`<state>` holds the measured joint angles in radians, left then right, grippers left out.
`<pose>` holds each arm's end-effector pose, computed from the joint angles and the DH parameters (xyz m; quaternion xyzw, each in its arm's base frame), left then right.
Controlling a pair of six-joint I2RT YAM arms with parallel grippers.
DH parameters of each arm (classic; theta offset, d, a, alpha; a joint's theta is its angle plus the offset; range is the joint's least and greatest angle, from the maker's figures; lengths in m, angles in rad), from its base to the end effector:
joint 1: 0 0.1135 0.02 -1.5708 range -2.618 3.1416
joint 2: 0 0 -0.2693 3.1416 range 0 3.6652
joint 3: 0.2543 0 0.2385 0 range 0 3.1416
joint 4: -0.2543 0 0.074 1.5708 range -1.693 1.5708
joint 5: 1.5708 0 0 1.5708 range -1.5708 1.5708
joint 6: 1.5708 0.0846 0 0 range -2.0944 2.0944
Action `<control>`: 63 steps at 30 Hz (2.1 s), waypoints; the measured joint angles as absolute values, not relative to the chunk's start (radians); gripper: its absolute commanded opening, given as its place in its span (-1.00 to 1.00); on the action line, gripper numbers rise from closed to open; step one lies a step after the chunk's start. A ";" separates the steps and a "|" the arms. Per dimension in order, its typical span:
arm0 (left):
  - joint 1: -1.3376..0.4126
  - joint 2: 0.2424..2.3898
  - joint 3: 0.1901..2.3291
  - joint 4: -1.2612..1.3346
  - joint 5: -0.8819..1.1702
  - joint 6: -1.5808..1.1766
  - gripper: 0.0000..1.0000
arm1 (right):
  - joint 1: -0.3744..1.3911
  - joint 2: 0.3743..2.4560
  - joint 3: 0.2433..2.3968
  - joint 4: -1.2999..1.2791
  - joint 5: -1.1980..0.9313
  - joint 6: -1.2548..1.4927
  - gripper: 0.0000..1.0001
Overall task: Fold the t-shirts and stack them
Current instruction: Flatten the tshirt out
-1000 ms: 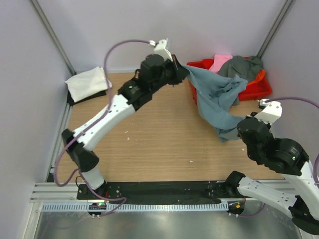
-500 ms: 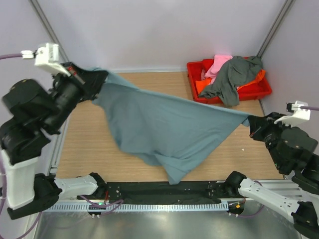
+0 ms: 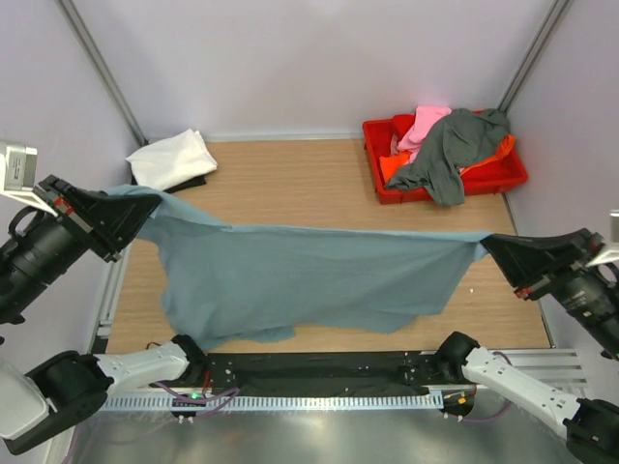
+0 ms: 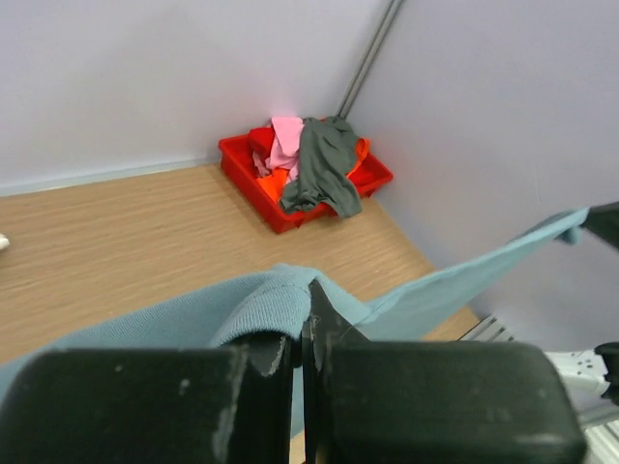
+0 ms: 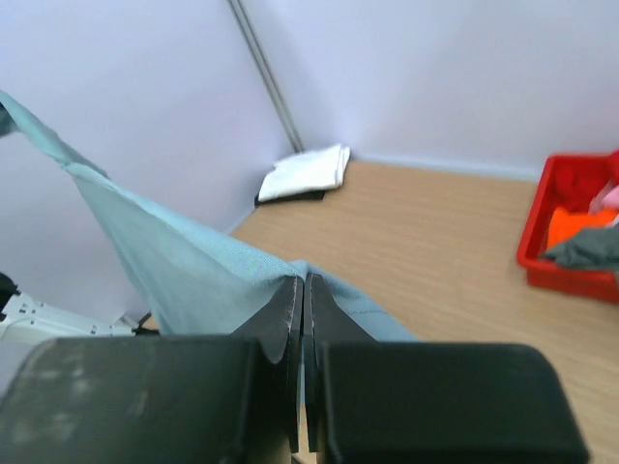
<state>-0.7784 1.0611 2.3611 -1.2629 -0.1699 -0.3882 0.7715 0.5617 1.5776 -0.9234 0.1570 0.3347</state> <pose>0.0455 -0.0248 0.5929 0.0741 0.6901 -0.3461 0.6313 0.0233 0.0042 0.4993 -0.0889 0.6682 0.3421 0.6547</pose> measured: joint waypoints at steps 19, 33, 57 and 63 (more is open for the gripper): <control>-0.563 1.256 2.099 -1.048 -0.377 -0.014 -1.00 | 0.590 1.129 1.485 -0.449 0.608 0.042 -0.98; -0.058 2.255 2.199 -1.111 -0.250 -0.263 0.99 | 0.343 2.267 2.091 -0.748 0.407 0.166 0.89; -0.044 1.596 1.190 -0.812 -0.103 -0.474 0.99 | 0.413 2.069 1.675 -0.552 -0.020 0.294 0.82; -0.018 1.814 1.352 -0.776 -0.116 -0.522 0.98 | 0.413 2.328 1.938 -0.613 0.020 0.290 0.83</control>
<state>-0.0181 1.8145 1.3518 -0.7765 -0.1158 -0.5224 0.4129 2.3283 1.9377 -0.6128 0.0204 0.2905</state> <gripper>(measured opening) 0.993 0.912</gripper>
